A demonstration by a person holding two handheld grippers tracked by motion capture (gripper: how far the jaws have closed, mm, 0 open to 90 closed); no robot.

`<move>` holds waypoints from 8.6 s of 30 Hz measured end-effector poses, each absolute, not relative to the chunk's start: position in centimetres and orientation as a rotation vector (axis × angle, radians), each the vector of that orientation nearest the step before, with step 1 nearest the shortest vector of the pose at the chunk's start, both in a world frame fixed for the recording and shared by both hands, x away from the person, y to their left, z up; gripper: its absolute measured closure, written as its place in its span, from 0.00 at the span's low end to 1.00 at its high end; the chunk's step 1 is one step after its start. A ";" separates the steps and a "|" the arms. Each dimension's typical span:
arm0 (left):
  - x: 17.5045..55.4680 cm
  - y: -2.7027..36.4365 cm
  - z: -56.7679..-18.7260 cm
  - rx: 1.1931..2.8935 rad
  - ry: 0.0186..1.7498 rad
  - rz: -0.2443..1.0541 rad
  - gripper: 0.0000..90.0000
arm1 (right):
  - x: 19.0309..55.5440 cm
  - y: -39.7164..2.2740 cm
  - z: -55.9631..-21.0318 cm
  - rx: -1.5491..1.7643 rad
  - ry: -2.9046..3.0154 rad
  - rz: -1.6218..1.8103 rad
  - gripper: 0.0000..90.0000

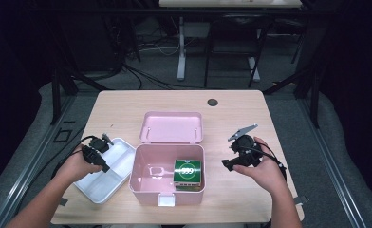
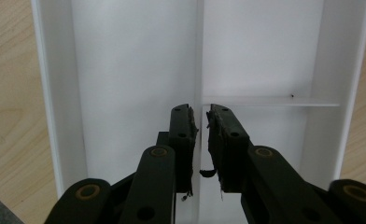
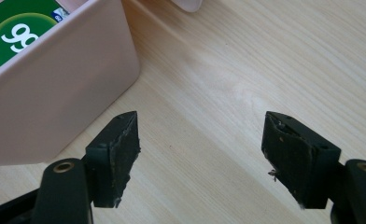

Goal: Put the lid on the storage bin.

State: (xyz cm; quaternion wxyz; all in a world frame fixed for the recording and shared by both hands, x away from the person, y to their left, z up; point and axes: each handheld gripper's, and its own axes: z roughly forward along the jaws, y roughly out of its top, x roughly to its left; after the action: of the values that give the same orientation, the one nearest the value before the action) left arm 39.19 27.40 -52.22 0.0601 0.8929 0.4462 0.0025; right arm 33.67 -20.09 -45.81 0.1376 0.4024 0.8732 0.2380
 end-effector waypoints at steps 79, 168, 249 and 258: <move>38.9 29.3 -42.3 2.730 1.334 0.015 0.99 | 33.8 -20.1 -46.5 1.178 2.524 0.691 0.31; 35.6 8.4 -39.4 2.999 0.174 0.053 0.99 | 34.0 -20.3 -47.0 1.188 2.540 0.699 0.31; 35.3 5.6 -44.0 3.064 0.117 0.014 0.78 | 34.9 -19.8 -48.3 1.237 2.515 0.706 0.31; 35.2 5.6 -44.0 3.059 0.024 0.046 0.97 | 35.2 -19.6 -48.5 1.209 2.492 0.720 0.33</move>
State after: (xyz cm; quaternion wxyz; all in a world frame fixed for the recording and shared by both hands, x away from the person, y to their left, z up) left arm 35.17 5.63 -43.98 0.0409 0.9990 0.0078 0.0150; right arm 35.23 -19.62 -48.49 0.1394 0.4184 0.8622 0.2492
